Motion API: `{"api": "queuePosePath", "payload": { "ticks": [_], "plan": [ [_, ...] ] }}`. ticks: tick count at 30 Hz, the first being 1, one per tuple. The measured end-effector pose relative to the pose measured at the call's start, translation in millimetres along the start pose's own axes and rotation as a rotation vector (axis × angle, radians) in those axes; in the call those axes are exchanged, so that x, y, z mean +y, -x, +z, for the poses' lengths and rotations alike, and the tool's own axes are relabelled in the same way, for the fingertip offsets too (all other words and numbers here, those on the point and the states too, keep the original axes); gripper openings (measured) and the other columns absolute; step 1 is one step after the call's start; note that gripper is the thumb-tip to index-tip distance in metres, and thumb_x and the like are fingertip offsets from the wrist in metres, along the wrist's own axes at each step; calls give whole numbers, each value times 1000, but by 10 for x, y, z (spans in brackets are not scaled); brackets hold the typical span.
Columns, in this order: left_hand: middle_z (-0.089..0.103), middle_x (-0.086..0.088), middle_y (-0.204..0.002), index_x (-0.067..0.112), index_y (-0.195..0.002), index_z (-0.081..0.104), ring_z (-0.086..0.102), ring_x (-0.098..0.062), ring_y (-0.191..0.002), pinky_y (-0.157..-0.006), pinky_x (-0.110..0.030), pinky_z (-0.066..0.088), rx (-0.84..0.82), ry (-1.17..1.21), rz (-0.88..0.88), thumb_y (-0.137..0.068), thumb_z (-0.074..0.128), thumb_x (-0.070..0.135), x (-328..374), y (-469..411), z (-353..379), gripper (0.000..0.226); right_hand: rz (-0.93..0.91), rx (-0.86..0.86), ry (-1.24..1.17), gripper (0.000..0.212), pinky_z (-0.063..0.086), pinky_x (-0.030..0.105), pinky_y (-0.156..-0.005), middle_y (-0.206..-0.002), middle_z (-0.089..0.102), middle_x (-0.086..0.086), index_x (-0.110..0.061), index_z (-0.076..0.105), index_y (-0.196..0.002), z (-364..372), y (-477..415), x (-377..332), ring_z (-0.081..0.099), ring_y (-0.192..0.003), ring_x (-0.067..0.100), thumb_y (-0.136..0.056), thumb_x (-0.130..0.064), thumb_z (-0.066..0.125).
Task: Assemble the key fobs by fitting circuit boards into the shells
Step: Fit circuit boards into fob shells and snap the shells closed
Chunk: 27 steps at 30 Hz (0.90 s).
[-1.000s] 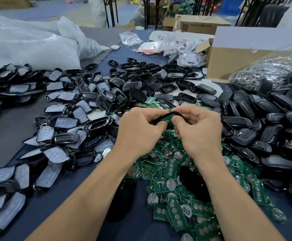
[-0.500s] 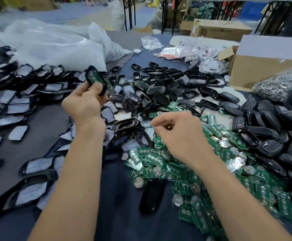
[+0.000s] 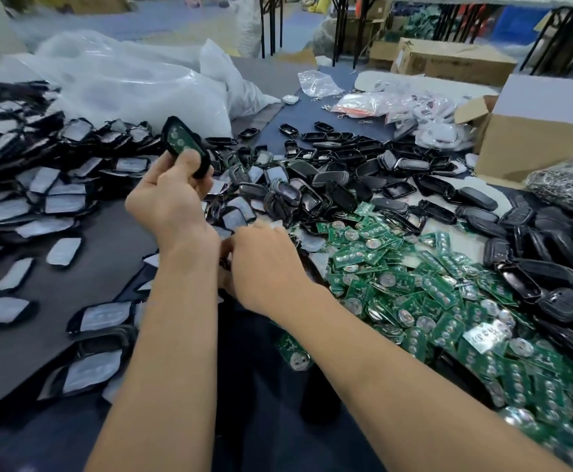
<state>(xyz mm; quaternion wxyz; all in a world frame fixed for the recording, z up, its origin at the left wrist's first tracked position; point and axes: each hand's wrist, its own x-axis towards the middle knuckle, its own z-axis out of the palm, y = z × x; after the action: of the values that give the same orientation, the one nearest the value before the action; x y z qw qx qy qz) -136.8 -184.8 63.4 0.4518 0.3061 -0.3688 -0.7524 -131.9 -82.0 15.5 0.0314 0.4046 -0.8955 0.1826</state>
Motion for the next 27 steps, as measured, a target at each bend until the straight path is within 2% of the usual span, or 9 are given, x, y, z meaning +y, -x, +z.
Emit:
{"api": "queuePosePath", "payload": {
  "ticks": [3,5,9,11,14,17,21,24,27],
  "plan": [
    [73,-4,-61,11,-76,72,66,-16,-50,-53,-23,54,-21,0,-12,-84,77,-7,4,15,-1,20,-78,42,100,19,32,40,-82,-79,52,-1,-24,52,-75,-5,78,1,44,-71,25,-92,-21,61],
    [73,-4,-62,12,-76,73,66,-17,-52,-54,-23,54,-44,-4,-16,-85,77,-6,9,35,7,21,-136,45,110,23,25,38,-76,-77,55,2,-24,44,-73,-24,114,-12,36,-63,25,-87,-10,56],
    [74,-3,-63,13,-75,73,67,-17,-54,-55,-23,54,-67,-17,-5,-85,77,-6,13,70,5,21,-51,22,126,17,28,34,-71,-78,63,2,-20,56,-79,-78,82,30,48,-64,24,-93,-9,57],
    [74,-3,-63,12,-77,73,67,-17,-54,-56,-23,54,-71,-17,-9,-85,77,-6,9,74,-2,20,86,49,-20,15,37,31,-65,-70,57,1,-14,63,-83,-126,96,151,59,-70,25,-96,-9,58],
    [73,-2,-62,10,-80,71,67,-15,-52,-54,-22,54,-111,-42,-38,-85,77,-6,-38,109,19,18,335,56,-427,32,50,36,-50,-60,56,1,-9,58,-71,-326,275,440,53,-54,19,-101,-16,52],
    [75,-2,-63,8,-84,72,68,-15,-53,-53,-21,54,-239,-154,-88,-85,77,-6,-177,258,117,15,450,12,-638,38,43,23,-42,-53,61,2,1,61,-66,-591,631,766,50,-43,12,-100,-16,55],
    [77,-8,-77,2,-90,73,72,-18,-57,-53,-22,56,-481,-348,-180,-84,77,-5,-463,580,243,10,510,23,-862,37,42,36,-62,-68,71,18,8,59,-66,-849,1041,1107,55,-46,20,-97,-13,61],
    [76,-2,-73,7,-86,74,70,-14,-58,-52,-24,56,-633,-508,-189,-82,78,-3,-686,817,272,12,539,98,-940,36,44,41,-65,-70,66,22,14,55,-67,-878,1190,1239,56,-44,17,-95,-7,61],
    [70,5,-65,15,-78,70,61,-11,-53,-46,-21,45,-756,-608,-156,-88,71,-1,-819,982,272,19,584,185,-1011,30,48,36,-67,-73,68,35,4,72,-69,-820,1258,1290,63,-48,13,-95,-6,61]
  ]
}}
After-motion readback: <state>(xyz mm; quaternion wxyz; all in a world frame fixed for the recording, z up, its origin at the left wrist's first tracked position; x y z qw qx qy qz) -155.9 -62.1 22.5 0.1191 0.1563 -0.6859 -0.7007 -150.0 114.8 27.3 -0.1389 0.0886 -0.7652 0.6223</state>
